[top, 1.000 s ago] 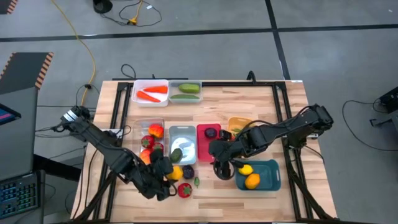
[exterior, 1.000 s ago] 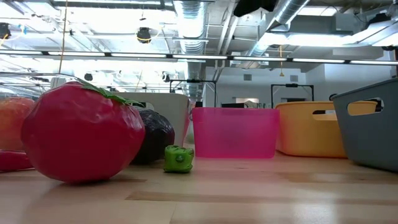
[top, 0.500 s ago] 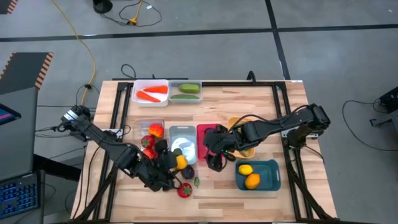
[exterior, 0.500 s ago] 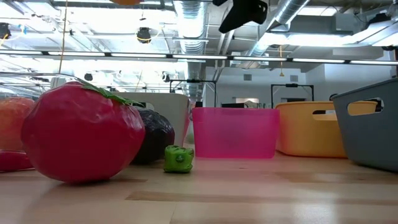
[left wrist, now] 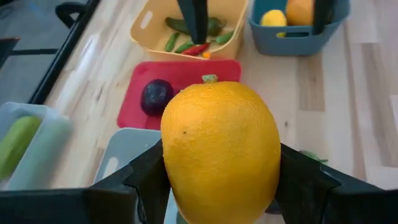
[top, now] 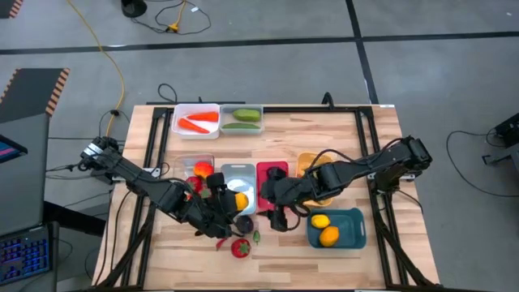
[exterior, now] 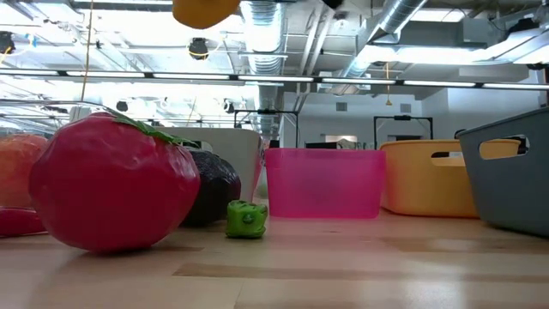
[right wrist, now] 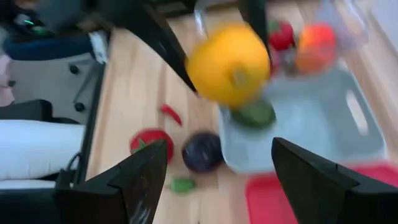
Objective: Sort produce into baskets
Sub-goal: Put the lemon into the blue bin
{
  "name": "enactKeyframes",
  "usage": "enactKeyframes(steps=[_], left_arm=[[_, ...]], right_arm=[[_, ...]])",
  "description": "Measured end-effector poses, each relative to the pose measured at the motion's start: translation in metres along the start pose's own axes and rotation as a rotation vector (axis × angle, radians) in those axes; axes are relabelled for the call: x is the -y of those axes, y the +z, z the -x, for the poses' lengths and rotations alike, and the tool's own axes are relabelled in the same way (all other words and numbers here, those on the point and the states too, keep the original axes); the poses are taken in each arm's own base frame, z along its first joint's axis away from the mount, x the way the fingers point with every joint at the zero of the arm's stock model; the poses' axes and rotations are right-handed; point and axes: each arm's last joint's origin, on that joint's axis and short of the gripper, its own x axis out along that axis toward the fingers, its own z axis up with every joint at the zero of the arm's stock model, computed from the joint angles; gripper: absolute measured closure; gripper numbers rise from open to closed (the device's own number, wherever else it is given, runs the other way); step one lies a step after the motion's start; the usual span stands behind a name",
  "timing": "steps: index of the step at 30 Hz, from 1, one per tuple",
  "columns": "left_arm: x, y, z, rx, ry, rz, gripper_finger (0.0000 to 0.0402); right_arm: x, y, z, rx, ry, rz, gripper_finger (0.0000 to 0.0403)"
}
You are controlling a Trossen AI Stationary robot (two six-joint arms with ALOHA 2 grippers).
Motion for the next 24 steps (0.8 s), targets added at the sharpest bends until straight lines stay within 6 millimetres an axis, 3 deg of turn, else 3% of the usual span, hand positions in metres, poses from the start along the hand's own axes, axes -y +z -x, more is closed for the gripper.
enactKeyframes(steps=[7,24], left_arm=[[0.005,0.006,0.002,0.056,-0.048,-0.030,0.0184],[0.010,0.021,0.003,0.189,-0.091,-0.080,0.0184]], right_arm=[[-0.009,0.009,-0.003,0.121,0.040,0.157,0.0087],[-0.009,0.011,-0.002,0.137,0.040,0.153,0.0093]])
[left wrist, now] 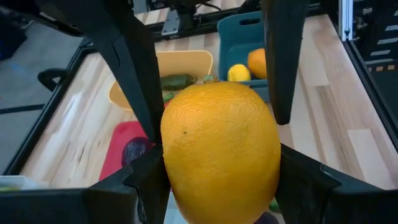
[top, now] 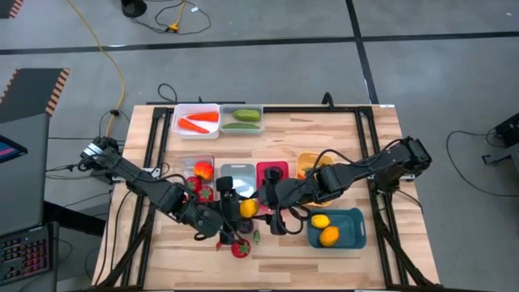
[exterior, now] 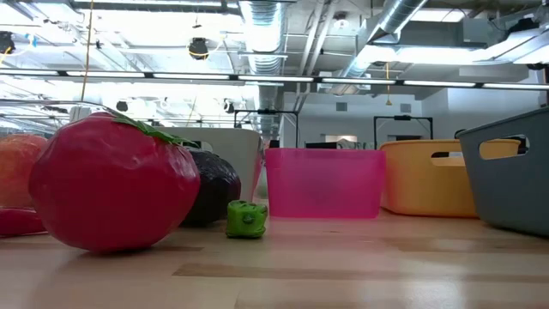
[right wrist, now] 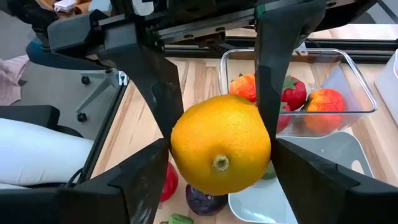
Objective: Sort produce into baskets
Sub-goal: Put the lemon into the blue bin
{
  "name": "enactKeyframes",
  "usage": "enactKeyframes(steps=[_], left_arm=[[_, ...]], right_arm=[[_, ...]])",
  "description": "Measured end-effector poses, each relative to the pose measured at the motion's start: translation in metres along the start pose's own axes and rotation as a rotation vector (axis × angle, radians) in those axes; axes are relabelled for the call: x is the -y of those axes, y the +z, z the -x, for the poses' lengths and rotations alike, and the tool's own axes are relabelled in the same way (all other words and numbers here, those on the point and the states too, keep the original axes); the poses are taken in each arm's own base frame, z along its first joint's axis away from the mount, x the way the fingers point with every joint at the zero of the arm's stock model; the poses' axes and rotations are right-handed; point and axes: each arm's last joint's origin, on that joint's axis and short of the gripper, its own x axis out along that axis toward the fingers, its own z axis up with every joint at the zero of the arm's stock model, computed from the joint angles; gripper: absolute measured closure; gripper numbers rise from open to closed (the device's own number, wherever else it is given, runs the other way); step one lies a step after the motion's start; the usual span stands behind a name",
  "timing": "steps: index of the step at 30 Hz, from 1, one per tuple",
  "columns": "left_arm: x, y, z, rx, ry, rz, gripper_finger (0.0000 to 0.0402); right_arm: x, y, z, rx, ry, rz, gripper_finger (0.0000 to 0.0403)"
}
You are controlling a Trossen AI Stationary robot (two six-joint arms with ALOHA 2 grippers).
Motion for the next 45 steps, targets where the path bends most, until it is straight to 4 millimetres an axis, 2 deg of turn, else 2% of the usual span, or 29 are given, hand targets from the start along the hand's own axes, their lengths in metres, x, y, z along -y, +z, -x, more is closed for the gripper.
enactKeyframes(steps=[16,25,45], left_arm=[[-0.007,0.001,-0.005,-0.015,-0.017,0.030,0.0184],[-0.012,0.002,-0.009,-0.036,-0.084,0.044,0.0183],[-0.013,0.002,-0.010,-0.041,-0.096,0.055,0.0183]], right_arm=[[0.000,-0.001,0.000,-0.007,-0.002,-0.005,0.0171],[0.000,-0.001,0.000,-0.012,0.003,-0.013,0.0175],[0.001,-0.003,0.000,-0.026,0.002,-0.032,0.0176]])
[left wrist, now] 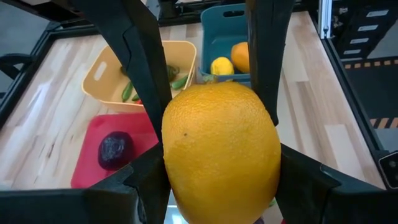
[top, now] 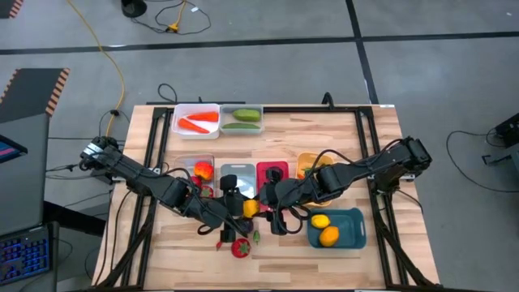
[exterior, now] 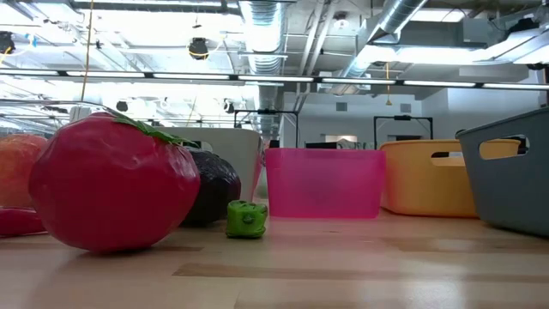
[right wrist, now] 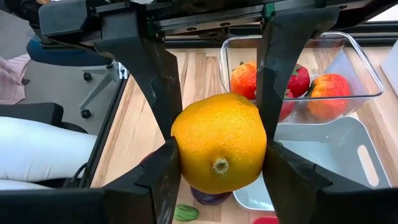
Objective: Sort produce into baskets
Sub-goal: Put the lemon into the blue bin
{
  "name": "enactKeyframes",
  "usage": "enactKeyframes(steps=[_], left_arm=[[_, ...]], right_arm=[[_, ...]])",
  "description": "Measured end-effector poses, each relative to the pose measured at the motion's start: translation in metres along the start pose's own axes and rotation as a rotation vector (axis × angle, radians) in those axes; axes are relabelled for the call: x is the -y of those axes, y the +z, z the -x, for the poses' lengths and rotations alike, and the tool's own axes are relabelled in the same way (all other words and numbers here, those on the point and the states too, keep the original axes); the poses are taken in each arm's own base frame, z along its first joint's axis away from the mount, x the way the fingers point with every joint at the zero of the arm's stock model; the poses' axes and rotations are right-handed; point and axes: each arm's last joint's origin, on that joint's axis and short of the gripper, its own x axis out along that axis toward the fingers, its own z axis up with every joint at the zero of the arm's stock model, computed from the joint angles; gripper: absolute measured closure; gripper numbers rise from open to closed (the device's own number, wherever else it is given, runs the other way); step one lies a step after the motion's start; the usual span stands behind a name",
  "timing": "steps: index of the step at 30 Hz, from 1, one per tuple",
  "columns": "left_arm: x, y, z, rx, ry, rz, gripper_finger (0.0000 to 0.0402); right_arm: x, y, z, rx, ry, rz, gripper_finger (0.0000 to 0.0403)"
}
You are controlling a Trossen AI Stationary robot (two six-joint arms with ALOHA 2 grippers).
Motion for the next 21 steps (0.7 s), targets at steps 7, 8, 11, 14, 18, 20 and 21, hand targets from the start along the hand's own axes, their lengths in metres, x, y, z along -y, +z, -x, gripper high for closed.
enactKeyframes(steps=[7,8,11,14,18,20,21], left_arm=[[-0.0003,0.0001,-0.0001,0.002,0.006,-0.025,0.0173],[-0.0003,0.0003,-0.0001,0.003,0.007,-0.025,0.0165],[-0.0005,0.0008,-0.0004,0.012,0.025,-0.015,0.0138],[-0.0015,0.0016,-0.0009,0.023,0.049,0.008,0.0116],[-0.0008,0.0008,-0.0009,0.010,0.020,-0.014,0.0109],[0.0004,0.0001,-0.0009,-0.003,-0.020,-0.051,0.0108],[0.0008,-0.0005,-0.0008,-0.011,-0.036,-0.073,0.0108]], right_arm=[[-0.0001,0.0001,0.0001,0.000,-0.002,0.004,0.0176],[-0.0001,0.0003,0.0003,0.000,-0.002,0.005,0.0176],[-0.0002,0.0010,0.0004,0.007,-0.003,0.010,0.0176],[-0.0002,0.0025,0.0003,0.018,-0.001,0.007,0.0176],[0.0000,0.0011,0.0003,0.004,-0.002,0.006,0.0176],[-0.0002,0.0004,0.0006,-0.004,-0.001,0.012,0.0176],[-0.0002,-0.0001,0.0007,-0.009,0.000,0.013,0.0176]])
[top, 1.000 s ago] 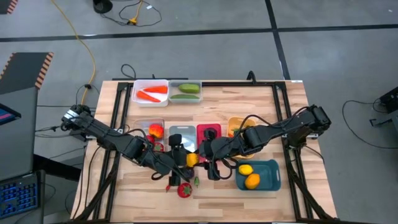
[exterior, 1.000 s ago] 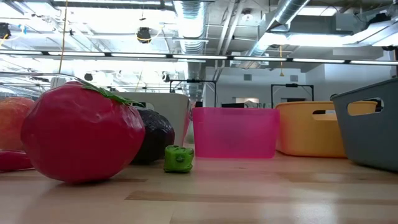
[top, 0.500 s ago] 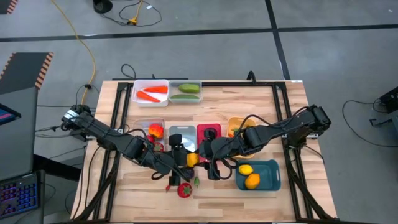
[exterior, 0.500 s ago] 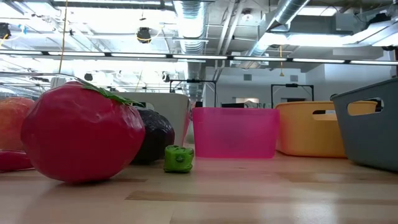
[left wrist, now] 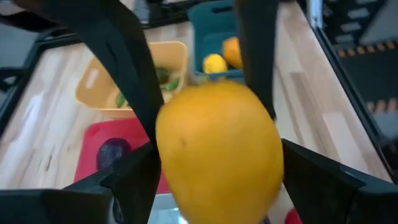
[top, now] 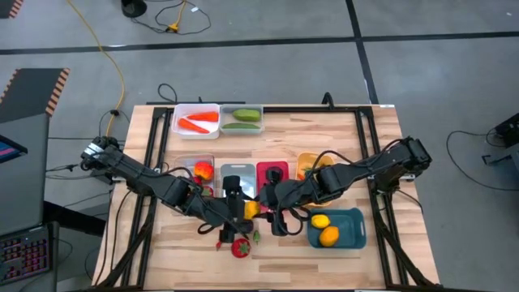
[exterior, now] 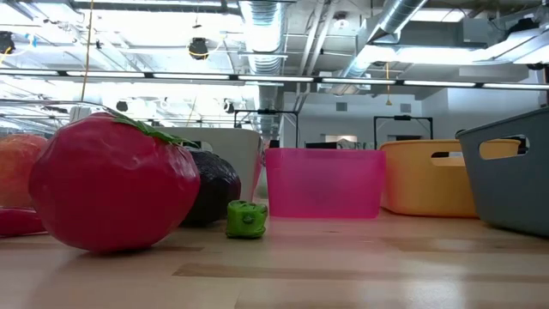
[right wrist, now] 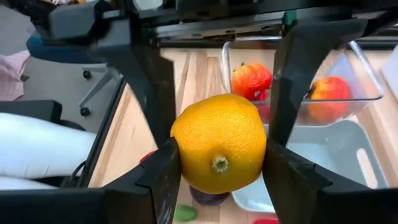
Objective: Sort produce into baskets
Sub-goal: Put the lemon into the blue bin
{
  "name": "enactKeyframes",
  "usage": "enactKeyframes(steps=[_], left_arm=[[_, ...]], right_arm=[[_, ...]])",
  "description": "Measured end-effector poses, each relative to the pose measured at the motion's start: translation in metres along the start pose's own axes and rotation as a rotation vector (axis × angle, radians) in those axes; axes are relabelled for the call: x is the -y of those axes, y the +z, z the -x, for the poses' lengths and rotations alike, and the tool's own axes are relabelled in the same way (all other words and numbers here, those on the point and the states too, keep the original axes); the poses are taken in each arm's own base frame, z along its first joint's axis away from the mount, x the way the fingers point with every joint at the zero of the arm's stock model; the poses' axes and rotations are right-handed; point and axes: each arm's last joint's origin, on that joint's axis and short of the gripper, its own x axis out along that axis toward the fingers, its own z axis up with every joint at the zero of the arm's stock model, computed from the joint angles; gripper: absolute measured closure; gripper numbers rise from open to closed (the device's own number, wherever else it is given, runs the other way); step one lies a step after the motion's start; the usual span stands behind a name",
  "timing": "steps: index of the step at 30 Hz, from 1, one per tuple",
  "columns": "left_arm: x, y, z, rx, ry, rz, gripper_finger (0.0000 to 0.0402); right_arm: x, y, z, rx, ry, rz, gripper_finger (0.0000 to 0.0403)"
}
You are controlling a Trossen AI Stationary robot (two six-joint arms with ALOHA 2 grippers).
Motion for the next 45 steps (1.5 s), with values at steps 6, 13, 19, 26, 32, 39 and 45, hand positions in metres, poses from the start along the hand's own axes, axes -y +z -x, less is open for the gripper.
enactKeyframes(steps=[6,13,19,26,32,39,45], left_arm=[[-0.001,-0.006,0.000,-0.067,-0.019,-0.040,0.0108],[-0.004,-0.015,0.000,-0.152,-0.010,-0.039,0.0107],[-0.004,-0.016,0.000,-0.170,-0.007,-0.030,0.0107],[-0.004,-0.016,0.001,-0.170,-0.008,-0.028,0.0107],[-0.004,-0.016,0.001,-0.171,-0.013,-0.028,0.0107],[-0.004,-0.016,0.001,-0.174,-0.030,-0.026,0.0107],[-0.003,-0.016,0.001,-0.176,-0.045,-0.025,0.0107]], right_arm=[[0.002,-0.006,0.004,-0.067,-0.014,0.007,0.0176],[0.005,-0.026,0.016,-0.285,-0.067,-0.075,0.0176],[0.002,-0.058,0.031,-0.645,-0.136,-0.235,0.0176],[-0.021,-0.078,0.048,-0.863,-0.157,-0.319,0.0176],[-0.041,-0.091,0.056,-0.923,-0.158,-0.285,0.0166],[-0.052,-0.096,0.060,-0.934,-0.164,-0.297,0.0158],[-0.053,-0.096,0.060,-0.932,-0.169,-0.311,0.0157]])
